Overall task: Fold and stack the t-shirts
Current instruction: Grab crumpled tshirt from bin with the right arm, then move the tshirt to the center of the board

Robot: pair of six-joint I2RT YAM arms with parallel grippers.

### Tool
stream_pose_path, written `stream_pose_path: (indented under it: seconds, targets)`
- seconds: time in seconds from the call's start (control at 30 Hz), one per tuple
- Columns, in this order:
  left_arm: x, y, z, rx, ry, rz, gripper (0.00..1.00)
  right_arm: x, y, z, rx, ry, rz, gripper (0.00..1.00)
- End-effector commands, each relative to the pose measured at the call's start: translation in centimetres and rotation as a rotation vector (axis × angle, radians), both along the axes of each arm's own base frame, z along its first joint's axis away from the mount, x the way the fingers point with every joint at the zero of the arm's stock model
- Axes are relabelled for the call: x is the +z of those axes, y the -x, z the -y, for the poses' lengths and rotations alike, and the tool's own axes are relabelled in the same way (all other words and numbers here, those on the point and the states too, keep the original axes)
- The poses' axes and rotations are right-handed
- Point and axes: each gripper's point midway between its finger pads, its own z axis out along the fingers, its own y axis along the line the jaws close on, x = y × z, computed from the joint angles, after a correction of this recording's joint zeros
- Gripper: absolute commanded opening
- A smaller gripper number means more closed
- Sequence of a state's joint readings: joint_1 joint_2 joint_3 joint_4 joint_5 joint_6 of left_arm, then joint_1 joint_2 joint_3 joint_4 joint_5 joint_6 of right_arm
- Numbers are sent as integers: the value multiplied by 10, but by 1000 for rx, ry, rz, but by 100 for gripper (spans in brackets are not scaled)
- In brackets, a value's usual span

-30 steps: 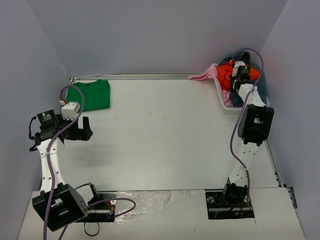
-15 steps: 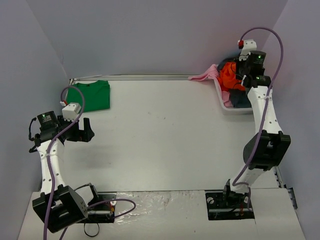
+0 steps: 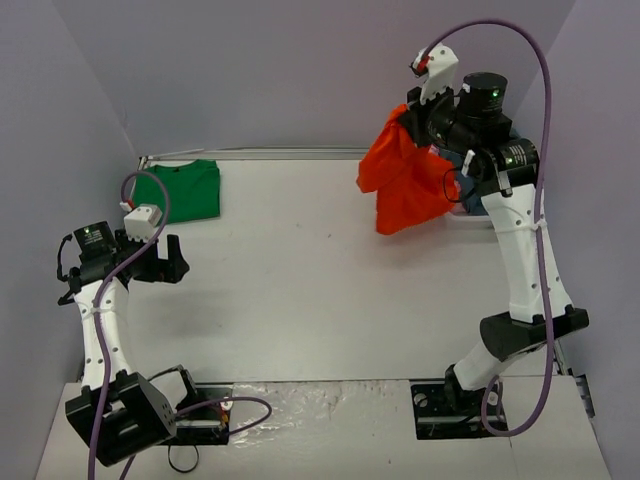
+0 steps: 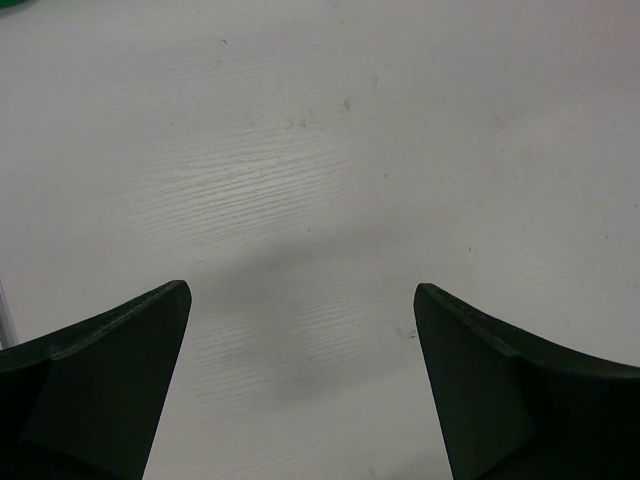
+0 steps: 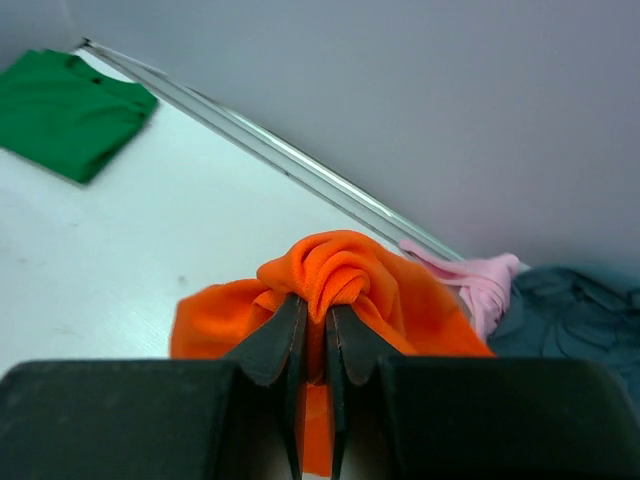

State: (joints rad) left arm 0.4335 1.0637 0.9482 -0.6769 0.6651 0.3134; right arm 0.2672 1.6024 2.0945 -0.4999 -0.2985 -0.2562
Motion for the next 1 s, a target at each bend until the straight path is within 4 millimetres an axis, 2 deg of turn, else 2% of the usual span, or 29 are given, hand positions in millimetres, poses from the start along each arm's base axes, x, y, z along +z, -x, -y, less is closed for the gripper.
stream_pose_path:
  seconds: [0.0,0.2,0.27,0.37,0.5,0.53,0.6,0.63,0.73,0.77,0.8,0.87,0.9,0.97]
  targets:
    - [22,-4,-4,-2,-32,64,94,50,42,-12,106,-82,73,0]
    - [21,-5,-6,12,-38,62,94,73,74,-22,221,-112,117,0]
    - [20,-5,-7,15,-38,58,94,70,77,-22,229,-101,116,0]
    - [20,-5,-7,15,-40,59,94,51,69,-19,216,-66,84,0]
    - [18,-5,-7,14,-36,53,94,5,44,-14,170,1,-2,0]
    - [18,-6,-7,13,-37,53,94,-20,35,-12,155,20,-55,0]
    - [18,-5,-7,10,-35,52,94,-54,21,-10,144,54,-124,0]
    - [18,-5,-7,10,-35,52,94,-81,15,-7,132,69,-185,0]
    - [18,-5,-6,7,-33,52,94,-139,1,-8,140,107,-307,0]
    - [18,-6,-6,6,-33,54,94,-152,-2,-7,134,114,-334,0]
    - [18,-5,-6,3,-30,52,94,-172,-12,-5,115,131,-373,0]
    - [15,-6,-6,1,-25,42,94,-195,-22,-2,85,149,-417,0]
    - [14,-6,-5,-2,-22,39,94,-214,-29,-2,76,161,-456,0]
    - [12,-6,-5,-7,-16,31,94,-232,-39,0,57,180,-489,0]
